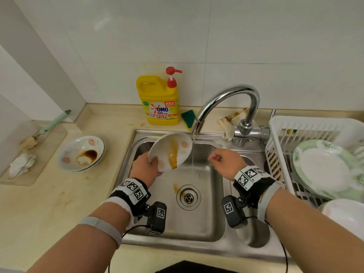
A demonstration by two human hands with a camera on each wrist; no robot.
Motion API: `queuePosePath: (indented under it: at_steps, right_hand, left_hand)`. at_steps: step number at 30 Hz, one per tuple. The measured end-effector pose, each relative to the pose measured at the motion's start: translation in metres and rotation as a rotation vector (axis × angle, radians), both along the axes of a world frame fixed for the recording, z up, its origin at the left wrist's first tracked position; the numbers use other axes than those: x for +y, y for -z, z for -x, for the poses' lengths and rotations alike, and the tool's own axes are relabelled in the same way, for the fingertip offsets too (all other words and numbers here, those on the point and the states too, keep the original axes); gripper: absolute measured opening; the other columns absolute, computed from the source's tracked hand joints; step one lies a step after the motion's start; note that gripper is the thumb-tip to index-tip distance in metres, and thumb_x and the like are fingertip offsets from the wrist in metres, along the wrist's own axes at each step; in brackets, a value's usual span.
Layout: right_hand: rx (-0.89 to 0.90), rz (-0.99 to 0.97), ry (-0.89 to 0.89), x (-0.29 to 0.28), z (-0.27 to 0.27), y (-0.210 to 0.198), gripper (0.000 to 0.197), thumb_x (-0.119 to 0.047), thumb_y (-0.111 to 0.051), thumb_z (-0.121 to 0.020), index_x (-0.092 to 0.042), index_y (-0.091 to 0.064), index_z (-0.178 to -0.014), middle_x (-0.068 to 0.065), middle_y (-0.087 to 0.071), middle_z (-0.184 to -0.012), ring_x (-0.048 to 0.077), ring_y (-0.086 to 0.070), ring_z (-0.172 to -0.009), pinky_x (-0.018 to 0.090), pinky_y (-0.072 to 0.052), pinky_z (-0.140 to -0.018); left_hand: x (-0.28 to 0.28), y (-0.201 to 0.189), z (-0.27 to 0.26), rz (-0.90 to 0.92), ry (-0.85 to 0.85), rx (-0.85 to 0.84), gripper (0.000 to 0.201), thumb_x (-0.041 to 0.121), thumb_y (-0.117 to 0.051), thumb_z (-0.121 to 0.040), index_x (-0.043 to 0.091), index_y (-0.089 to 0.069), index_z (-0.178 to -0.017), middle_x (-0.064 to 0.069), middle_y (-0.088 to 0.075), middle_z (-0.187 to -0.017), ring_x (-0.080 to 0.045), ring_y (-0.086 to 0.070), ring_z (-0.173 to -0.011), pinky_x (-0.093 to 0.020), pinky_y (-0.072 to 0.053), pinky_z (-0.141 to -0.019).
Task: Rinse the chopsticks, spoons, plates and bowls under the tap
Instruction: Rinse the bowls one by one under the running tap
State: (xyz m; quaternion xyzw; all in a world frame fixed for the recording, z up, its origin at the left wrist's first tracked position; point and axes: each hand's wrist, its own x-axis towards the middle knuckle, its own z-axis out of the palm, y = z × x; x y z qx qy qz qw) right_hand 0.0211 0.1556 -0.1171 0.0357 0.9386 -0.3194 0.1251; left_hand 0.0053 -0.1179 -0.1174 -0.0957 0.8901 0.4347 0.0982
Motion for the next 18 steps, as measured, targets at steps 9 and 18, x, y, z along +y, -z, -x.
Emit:
queuePosePath:
  at_steps: [9, 18]
  right_hand:
    - [-0.097, 0.138, 0.118, -0.027, 0.033, 0.030, 0.030, -0.040, -0.060, -0.099, -0.023, -0.056, -0.124, -0.001, -0.069, -0.101, 0.018, -0.065, -0.096, 0.030, -0.047, -0.084]
    - [-0.056, 0.371, 0.215, -0.055, 0.056, 0.036, 0.044, -0.053, -0.049, -0.103, -0.017, -0.070, -0.088, 0.004, -0.078, -0.080, 0.015, -0.076, -0.070, 0.045, -0.062, -0.079]
  left_hand:
    - [-0.002, 0.019, 0.036, -0.141, 0.005, -0.135, 0.012, 0.018, -0.051, -0.100, 0.011, -0.061, -0.101, -0.012, -0.070, -0.100, -0.027, -0.074, -0.082, -0.043, -0.064, -0.073]
    - [-0.001, 0.025, 0.048, -0.155, 0.101, -0.081, 0.011, 0.018, -0.054, -0.102, 0.015, -0.063, -0.099, 0.001, -0.068, -0.091, -0.017, -0.072, -0.079, -0.035, -0.064, -0.066]
